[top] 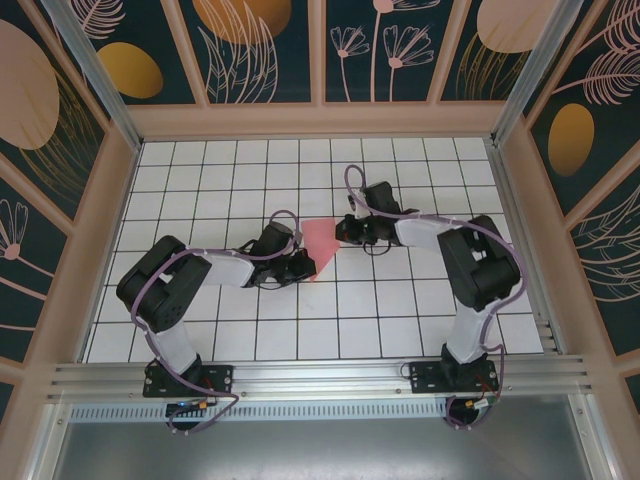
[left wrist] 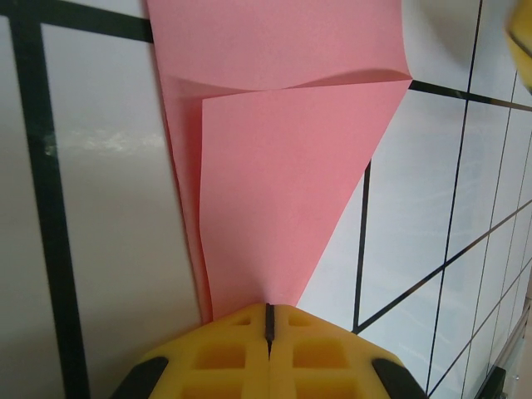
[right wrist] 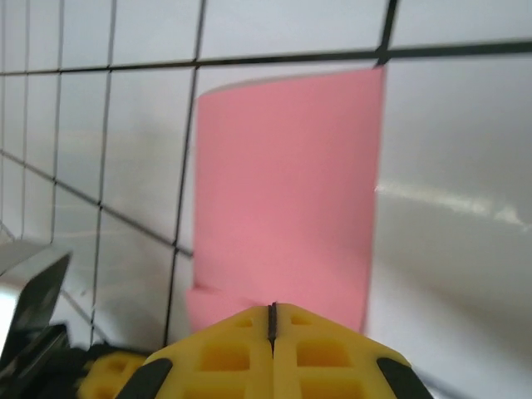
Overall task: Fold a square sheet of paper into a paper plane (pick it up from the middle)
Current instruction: Third fold the triangle at the center of the table.
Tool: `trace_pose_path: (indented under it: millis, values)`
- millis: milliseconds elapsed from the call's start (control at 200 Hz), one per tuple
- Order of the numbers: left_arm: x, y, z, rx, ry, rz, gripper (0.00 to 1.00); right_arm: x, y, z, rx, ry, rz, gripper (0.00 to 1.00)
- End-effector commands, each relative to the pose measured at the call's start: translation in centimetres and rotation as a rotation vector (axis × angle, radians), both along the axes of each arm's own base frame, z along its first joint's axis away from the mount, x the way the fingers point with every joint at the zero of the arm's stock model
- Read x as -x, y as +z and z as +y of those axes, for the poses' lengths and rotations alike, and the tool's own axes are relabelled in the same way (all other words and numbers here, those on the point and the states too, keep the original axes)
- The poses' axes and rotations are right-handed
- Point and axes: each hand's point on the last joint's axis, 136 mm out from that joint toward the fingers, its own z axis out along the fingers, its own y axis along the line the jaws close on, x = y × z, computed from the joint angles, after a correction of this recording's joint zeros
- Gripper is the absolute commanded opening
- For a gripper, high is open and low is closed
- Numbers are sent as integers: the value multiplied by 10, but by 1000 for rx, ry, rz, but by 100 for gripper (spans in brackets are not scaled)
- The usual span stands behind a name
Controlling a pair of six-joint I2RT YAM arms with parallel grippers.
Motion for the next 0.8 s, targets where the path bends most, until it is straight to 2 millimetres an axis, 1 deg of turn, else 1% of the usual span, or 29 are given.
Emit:
trace_pose_path:
  millis: [0,65,75,95,170,285,345,425,535,595,605,631,731,796]
  values:
    - [36,-64,57,-284,61,168,1,23,5,10,-27,37,0,5]
    - [36,-64,58,-287,65,168,1,31,-2,12,-24,47,25,5]
    - [36,-64,58,-287,65,168,1,36,-3,17,-23,62,28,5]
    - [35,-64,58,-287,66,166,1,39,-6,20,-24,71,35,5]
    - [36,-65,59,-289,70,170,1,46,-13,27,-31,89,59,5]
    - [36,-64,59,-290,70,168,0,47,-25,36,-28,103,96,3]
    - [36,-65,59,-292,69,169,0,44,-33,35,-12,93,111,2]
    - [37,-65,60,-295,67,170,0,38,-41,30,21,61,120,1]
    - [38,-65,61,-297,66,174,0,25,-45,15,38,-11,132,0]
    - [38,-65,61,-296,65,171,0,24,-48,11,55,-30,136,0]
    - [39,-66,61,-299,64,174,0,18,-49,4,56,-54,137,0]
    - [39,-66,62,-299,65,176,0,14,-51,-3,64,-77,142,0]
    - [39,-65,61,-298,60,172,0,0,-57,-19,98,-132,141,0]
    - [40,-66,61,-298,59,174,0,-9,-59,-25,107,-148,134,0]
